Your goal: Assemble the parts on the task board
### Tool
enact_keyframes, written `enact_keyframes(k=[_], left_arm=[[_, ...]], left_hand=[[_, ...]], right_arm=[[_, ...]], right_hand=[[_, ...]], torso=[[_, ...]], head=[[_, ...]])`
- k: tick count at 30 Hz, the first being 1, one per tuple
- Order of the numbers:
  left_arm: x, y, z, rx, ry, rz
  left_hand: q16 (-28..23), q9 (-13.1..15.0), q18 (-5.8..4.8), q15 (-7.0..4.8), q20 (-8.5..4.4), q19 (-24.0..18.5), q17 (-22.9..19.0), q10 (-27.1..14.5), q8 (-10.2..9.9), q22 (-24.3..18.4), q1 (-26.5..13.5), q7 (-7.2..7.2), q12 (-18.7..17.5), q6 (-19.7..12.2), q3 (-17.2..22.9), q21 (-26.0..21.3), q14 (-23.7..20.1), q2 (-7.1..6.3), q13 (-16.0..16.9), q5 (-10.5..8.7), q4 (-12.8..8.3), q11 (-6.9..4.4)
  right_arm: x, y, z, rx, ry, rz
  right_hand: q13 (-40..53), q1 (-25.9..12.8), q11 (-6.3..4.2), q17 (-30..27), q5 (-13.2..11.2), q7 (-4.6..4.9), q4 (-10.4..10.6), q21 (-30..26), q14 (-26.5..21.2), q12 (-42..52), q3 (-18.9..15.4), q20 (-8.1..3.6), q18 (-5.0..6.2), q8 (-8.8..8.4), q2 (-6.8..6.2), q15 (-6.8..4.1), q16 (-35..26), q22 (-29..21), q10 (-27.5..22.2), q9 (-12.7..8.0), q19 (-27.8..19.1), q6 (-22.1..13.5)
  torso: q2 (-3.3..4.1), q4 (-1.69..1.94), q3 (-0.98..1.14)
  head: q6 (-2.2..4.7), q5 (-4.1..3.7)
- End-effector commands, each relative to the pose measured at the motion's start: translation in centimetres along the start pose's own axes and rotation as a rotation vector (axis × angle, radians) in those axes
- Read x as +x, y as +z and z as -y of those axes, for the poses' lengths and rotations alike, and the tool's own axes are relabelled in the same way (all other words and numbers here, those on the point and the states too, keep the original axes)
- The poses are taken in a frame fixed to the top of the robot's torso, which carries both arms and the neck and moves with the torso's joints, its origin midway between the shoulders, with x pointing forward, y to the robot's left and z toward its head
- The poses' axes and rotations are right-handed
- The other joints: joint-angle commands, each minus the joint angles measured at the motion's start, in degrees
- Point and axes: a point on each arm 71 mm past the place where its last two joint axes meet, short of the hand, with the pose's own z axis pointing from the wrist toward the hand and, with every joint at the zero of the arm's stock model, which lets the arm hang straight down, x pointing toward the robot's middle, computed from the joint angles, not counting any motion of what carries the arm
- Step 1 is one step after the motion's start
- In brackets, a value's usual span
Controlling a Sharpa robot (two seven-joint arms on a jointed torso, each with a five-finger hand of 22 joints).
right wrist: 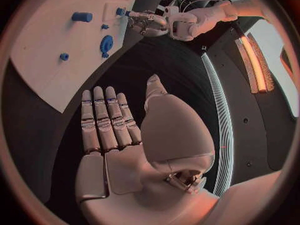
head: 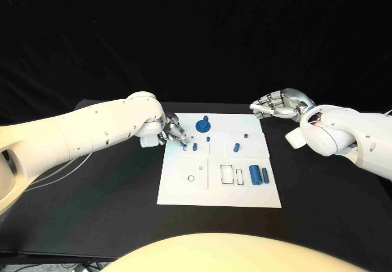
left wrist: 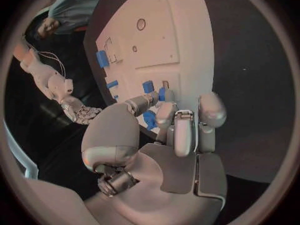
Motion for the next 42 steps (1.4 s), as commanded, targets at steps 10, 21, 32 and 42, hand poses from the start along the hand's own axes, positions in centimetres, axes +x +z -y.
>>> enact_keyframes(k=[10, 21, 32, 42], left_arm=[[0.46, 0.27, 0.31, 0.001, 0.005, 0.008], [0.79, 0.41, 0.26, -0.003, 0.021, 0.009], [1.03, 0.41, 0.0, -0.007, 0.03, 0.002], [1.12, 0.38, -0.08, -0.007, 0.034, -0.003]], left_hand=[[0.8, 3.6, -1.65, -0.44, -0.02, 0.9, 15.8, 2.6, 4.6, 1.0, 0.5, -2.78, 0.7, 7.7, 6.4, 1.2, 6.5, 1.98, 0.9, 4.74, -1.8, -0.78], [0.8, 3.6, -1.65, -0.44, -0.02, 0.9, 15.8, 2.6, 4.6, 1.0, 0.5, -2.78, 0.7, 7.7, 6.4, 1.2, 6.5, 1.98, 0.9, 4.74, -1.8, -0.78], [0.8, 3.5, -1.66, -0.45, -0.04, 0.9, 15.8, 2.6, 4.6, 1.0, 0.5, -2.8, 0.6, 7.8, 6.4, 1.2, 6.5, 2.09, 0.9, 4.94, -1.8, -0.8], [0.8, 3.5, -1.67, -0.46, -0.05, 1.0, 15.8, 2.7, 4.5, 1.1, 0.5, -2.81, 0.6, 7.8, 6.4, 1.3, 6.5, 2.14, 0.9, 5.04, -1.9, -0.82]], right_arm=[[0.11, 0.0, 0.0, -0.002, 0.002, -0.004], [0.12, -0.01, 0.01, -0.001, 0.004, -0.005], [0.13, 0.01, 0.02, -0.001, 0.004, -0.006], [0.15, 0.03, 0.03, -0.001, 0.004, -0.006]], right_hand=[[-0.4, -0.2, -0.06, -0.4, -0.4, 2.8, 0.4, 0.9, 0.3, -0.8, 0.9, 0.23, 0.23, -0.03, 0.8, -0.03, 0.3, 0.4, 0.1, 0.7, 1.1, 0.7], [-0.4, -0.2, -0.06, -0.4, -0.4, 2.8, 0.4, 0.9, 0.3, -0.8, 0.9, 0.23, 0.23, -0.03, 0.8, -0.03, 0.3, 0.4, 0.1, 0.7, 1.1, 0.7], [-0.4, -0.2, -0.06, -0.4, -0.4, 2.8, 0.4, 0.9, 0.3, -0.8, 0.9, 0.23, 0.23, -0.03, 0.8, -0.03, 0.3, 0.4, 0.1, 0.7, 1.1, 0.7], [-0.4, -0.2, -0.06, -0.4, -0.4, 2.8, 0.4, 0.9, 0.3, -0.8, 0.9, 0.23, 0.23, -0.03, 0.8, -0.03, 0.3, 0.4, 0.1, 0.7, 1.1, 0.7]], torso=[[0.05, -0.03, -0.07], [-0.02, -0.04, -0.04], [-0.01, 0.03, -0.06], [-0.04, 0.0, -0.02]], head=[[0.01, -0.05], [0.01, 0.06], [0.01, -0.06], [0.01, 0.09]])
